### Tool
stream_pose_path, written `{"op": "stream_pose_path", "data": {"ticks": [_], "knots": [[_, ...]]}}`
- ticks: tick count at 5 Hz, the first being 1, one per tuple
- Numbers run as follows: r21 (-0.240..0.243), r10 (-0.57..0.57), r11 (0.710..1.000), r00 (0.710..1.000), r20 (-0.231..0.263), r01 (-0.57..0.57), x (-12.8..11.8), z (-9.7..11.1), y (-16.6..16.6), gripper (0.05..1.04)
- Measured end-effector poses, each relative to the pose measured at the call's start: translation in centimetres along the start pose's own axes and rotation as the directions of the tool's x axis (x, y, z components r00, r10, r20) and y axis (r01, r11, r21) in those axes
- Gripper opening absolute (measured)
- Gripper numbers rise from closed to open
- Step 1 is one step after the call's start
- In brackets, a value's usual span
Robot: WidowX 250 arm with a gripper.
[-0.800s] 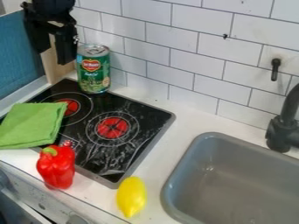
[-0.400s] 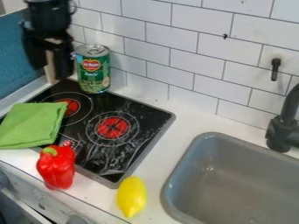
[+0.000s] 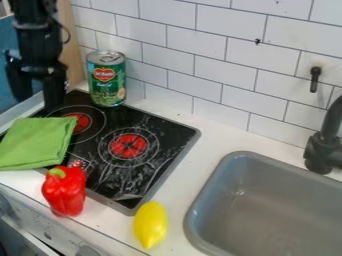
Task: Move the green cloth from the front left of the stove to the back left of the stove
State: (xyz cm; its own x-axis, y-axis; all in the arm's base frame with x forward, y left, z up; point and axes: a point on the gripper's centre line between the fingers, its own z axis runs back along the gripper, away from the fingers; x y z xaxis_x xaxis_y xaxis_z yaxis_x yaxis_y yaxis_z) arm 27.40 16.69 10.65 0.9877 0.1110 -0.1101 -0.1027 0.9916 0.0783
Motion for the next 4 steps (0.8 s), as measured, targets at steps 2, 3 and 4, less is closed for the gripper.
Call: {"op": "stream_pose_path", "data": {"ticks": [2,3,4], "knots": [[-0.047,0.096,0.993,0.985,-0.141,-0.103,-1.3,-3.0,0.8,1.000],[-0.050,0.154,0.984,0.962,-0.224,-0.169,-2.1,-3.6,0.9,1.000],[-0.013,0.191,0.979,0.939,-0.285,-0.203,-2.8,-3.9,1.7,1.000]]}}
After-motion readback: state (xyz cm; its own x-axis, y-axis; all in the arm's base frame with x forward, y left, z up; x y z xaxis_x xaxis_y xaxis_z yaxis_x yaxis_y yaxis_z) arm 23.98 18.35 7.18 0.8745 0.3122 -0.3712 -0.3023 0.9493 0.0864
